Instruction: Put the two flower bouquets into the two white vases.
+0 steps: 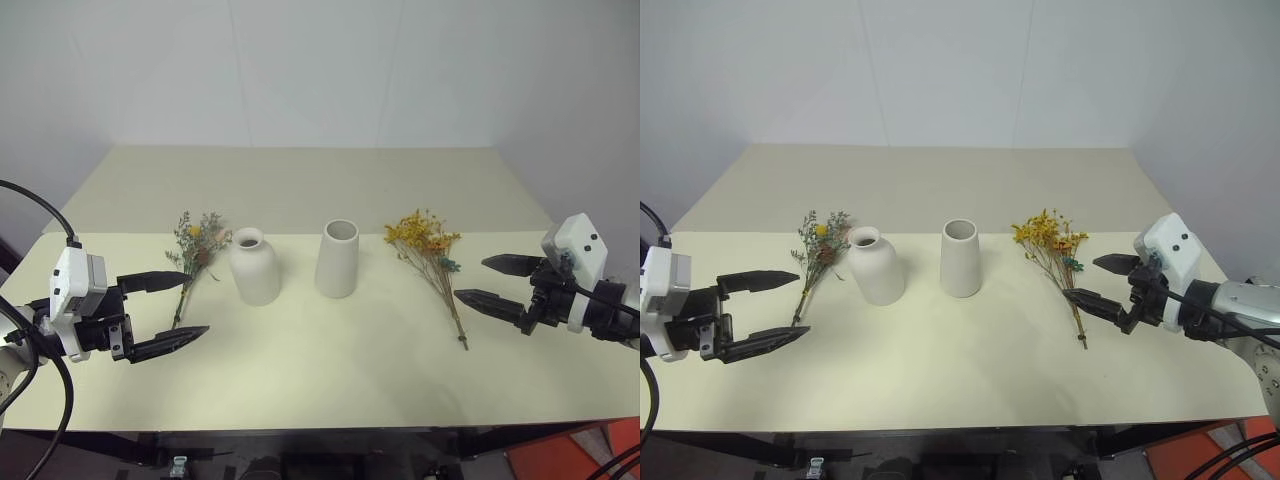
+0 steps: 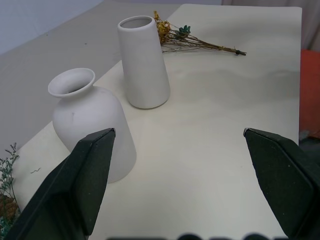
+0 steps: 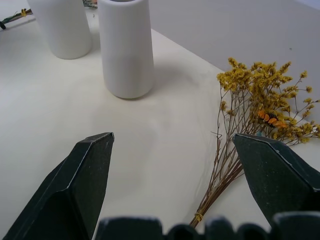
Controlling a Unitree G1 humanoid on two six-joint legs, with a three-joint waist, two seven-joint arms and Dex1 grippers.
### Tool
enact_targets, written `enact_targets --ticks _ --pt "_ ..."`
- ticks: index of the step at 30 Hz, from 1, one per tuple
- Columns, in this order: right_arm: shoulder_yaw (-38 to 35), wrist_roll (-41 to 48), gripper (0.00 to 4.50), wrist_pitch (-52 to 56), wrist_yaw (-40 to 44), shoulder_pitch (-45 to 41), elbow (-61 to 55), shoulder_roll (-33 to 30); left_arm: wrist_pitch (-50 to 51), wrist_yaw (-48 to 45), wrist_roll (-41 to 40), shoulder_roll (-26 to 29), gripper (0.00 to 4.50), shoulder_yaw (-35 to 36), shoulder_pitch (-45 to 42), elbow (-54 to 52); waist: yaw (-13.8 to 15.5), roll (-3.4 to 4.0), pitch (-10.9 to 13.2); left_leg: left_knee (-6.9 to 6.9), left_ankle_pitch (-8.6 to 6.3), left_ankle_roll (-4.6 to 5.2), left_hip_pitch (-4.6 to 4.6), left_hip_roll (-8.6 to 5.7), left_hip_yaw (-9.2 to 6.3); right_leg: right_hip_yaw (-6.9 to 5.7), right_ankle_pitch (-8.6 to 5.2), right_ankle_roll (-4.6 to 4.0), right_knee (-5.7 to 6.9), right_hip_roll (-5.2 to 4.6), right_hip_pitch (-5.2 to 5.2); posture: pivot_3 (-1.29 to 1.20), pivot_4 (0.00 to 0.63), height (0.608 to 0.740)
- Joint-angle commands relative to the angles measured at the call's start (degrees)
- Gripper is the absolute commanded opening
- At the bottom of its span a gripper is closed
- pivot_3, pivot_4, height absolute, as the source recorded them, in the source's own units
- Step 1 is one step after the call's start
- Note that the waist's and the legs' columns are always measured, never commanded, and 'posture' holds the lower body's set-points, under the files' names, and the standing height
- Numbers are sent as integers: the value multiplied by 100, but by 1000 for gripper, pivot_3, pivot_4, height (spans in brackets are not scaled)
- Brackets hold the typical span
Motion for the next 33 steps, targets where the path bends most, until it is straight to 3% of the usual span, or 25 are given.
enact_targets --ticks 1,12,17,23,33 --pt "-63 29 4500 32 -39 -65 -48 -87 -28 28 -99 -19 4468 19 -73 -79 0 0 0 0 0 0 0 0 0 0 0 0 0 0 0 0 150 740" --pt "99 131 4500 673 -451 -303 -11 -72 -63 30 -99 -15 4468 -83 -179 -20 -5 0 0 0 0 0 0 0 1 1 1 0 1 0 -1 0 150 740" --pt "690 131 4500 2862 -1763 -1772 699 474 -76 18 -88 -24 4468 -169 -288 29 -45 -1 0 0 0 0 8 5 11 21 9 -12 1 12 -2 0 150 740" --pt "1096 -390 4500 4316 -2585 -3052 1707 1103 -80 25 -102 -42 4468 -244 -365 34 -25 0 0 -9 -1 2 -7 11 11 30 33 -51 -2 27 -23 0 150 740" --pt "2149 -931 4500 4225 -2441 -4009 3289 973 -57 74 -111 -106 4468 -291 -364 -46 -31 2 1 -8 -2 3 -19 11 17 33 36 -46 -8 25 -32 0 150 740"
